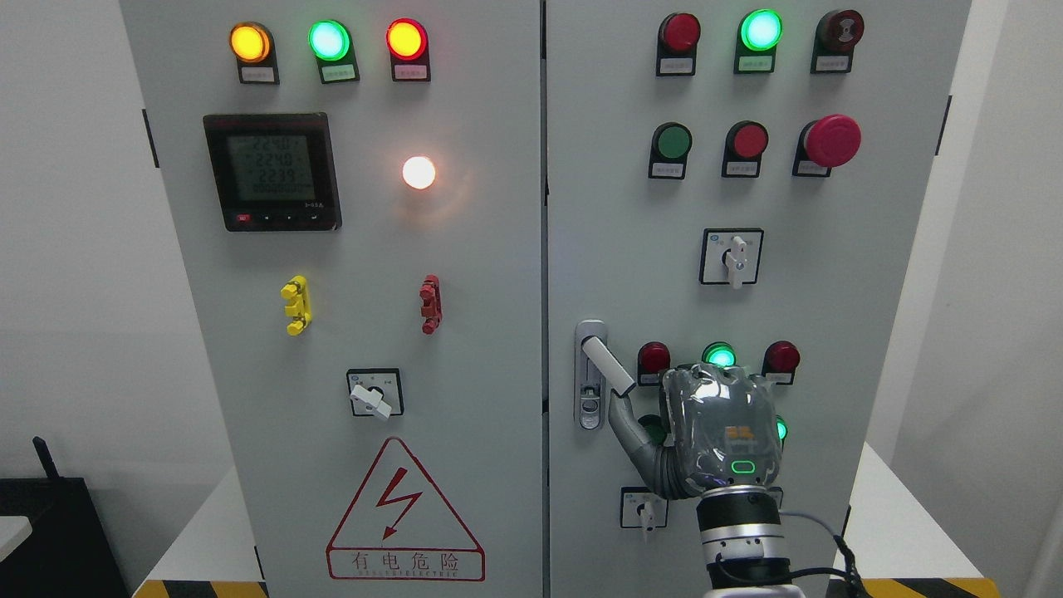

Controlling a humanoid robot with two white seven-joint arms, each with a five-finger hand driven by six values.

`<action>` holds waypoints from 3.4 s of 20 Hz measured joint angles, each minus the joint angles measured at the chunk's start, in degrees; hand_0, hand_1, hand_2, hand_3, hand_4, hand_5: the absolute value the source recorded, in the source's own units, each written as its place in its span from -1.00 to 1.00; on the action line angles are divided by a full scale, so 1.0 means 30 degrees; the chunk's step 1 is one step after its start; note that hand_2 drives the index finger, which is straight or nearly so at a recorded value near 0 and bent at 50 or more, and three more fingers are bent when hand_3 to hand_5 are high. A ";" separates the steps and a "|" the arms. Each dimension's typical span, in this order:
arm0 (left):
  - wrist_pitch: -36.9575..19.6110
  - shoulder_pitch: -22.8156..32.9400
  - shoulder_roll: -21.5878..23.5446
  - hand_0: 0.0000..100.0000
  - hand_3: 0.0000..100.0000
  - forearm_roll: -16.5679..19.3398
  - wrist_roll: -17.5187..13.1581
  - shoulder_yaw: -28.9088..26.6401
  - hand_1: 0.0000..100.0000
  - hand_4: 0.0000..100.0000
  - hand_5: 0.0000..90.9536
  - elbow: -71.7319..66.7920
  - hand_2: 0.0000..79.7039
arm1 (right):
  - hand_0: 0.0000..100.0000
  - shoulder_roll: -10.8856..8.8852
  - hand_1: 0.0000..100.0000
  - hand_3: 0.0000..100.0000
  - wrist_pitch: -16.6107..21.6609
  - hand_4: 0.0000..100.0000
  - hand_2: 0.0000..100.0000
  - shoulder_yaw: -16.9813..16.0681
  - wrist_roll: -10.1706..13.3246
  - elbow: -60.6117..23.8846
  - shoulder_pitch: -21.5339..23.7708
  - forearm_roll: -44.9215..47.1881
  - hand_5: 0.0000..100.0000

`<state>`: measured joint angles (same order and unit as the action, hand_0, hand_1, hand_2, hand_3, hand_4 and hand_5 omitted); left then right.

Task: Release door handle
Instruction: 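Rotate the handle with the right hand from vertical to horizontal, then hold the turned handle horizontal with the right hand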

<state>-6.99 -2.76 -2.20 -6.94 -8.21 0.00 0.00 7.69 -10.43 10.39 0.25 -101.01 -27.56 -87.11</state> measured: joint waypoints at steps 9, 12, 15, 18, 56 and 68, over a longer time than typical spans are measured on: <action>-0.0001 -0.0006 0.0000 -0.76 -1.00 0.0000 0.0000 0.0000 -0.22 -1.00 -1.00 0.0000 -1.00 | -0.03 -0.0049 -0.65 1.00 0.0000 0.87 0.91 -0.0125 -0.0023 -0.0070 -0.0087 0.0028 0.86; 0.0000 -0.0009 0.0000 -0.76 -1.00 0.0000 0.0000 0.0000 -0.22 -1.00 -1.00 0.0000 -1.00 | -0.02 -0.0076 -0.65 1.00 0.0000 0.87 0.91 -0.0169 -0.0030 -0.0095 -0.0121 0.0042 0.86; -0.0001 -0.0010 0.0000 -0.76 -1.00 0.0000 0.0000 0.0000 -0.22 -1.00 -1.00 0.0000 -1.00 | -0.02 -0.0092 -0.65 1.00 0.0003 0.87 0.91 -0.0207 -0.0036 -0.0111 -0.0149 0.0056 0.86; -0.0002 -0.0012 0.0000 -0.76 -1.00 0.0000 0.0000 0.0000 -0.22 -1.00 -1.00 0.0000 -1.00 | -0.02 -0.0098 -0.65 1.00 0.0003 0.87 0.91 -0.0238 -0.0040 -0.0125 -0.0199 0.0070 0.86; 0.0006 -0.0009 0.0000 -0.76 -1.00 0.0000 0.0000 0.0000 -0.22 -1.00 -1.00 0.0000 -1.00 | -0.01 -0.0114 -0.66 1.00 0.0006 0.87 0.91 -0.0352 -0.0073 -0.0135 -0.0714 0.0178 0.87; 0.0009 -0.0009 0.0000 -0.76 -1.00 0.0000 0.0000 0.0000 -0.22 -1.00 -1.00 0.0000 -1.00 | 0.00 -0.0114 -0.66 1.00 0.0027 0.87 0.91 -0.0350 -0.0167 -0.0135 -0.0751 0.0201 0.87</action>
<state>-6.97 -2.79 -2.20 -6.94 -8.20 0.00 0.00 7.35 -10.35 9.34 -0.25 -101.41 -29.81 -86.51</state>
